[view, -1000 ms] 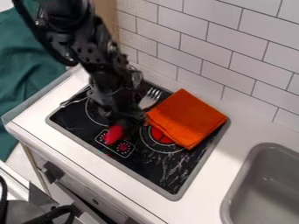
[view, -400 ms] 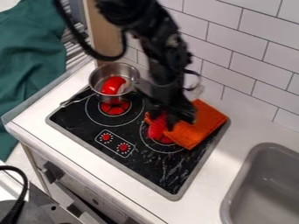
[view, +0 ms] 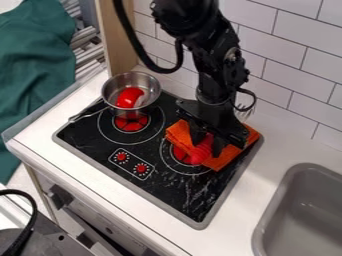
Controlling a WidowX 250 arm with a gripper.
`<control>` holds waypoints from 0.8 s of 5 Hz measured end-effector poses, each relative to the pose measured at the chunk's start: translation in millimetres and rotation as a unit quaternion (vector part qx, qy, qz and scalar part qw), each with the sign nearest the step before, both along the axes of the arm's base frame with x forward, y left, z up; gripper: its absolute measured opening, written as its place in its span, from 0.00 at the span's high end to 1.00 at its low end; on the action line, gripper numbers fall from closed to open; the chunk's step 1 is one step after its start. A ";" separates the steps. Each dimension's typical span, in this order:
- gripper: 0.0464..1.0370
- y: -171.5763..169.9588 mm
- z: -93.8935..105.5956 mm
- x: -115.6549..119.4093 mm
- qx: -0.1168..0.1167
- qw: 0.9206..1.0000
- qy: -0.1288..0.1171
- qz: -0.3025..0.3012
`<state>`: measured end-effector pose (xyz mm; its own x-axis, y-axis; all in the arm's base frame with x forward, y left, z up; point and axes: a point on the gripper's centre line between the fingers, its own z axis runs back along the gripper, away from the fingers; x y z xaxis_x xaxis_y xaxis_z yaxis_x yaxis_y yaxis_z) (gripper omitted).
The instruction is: Move the red fork to the top of orange towel
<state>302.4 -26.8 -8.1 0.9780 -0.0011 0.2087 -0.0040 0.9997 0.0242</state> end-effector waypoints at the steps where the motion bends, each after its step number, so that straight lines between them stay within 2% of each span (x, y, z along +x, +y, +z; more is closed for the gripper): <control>1: 0.66 4.8 -16.9 0.1 -0.011 1.000 0.020 0.008; 2: 0.66 18.4 -17.7 8.9 -0.014 1.000 0.017 0.017; 3: 0.59 22.1 -20.9 10.8 -0.015 0.999 0.027 0.015; 4: 0.27 19.7 -18.7 12.1 -0.019 0.999 0.033 0.004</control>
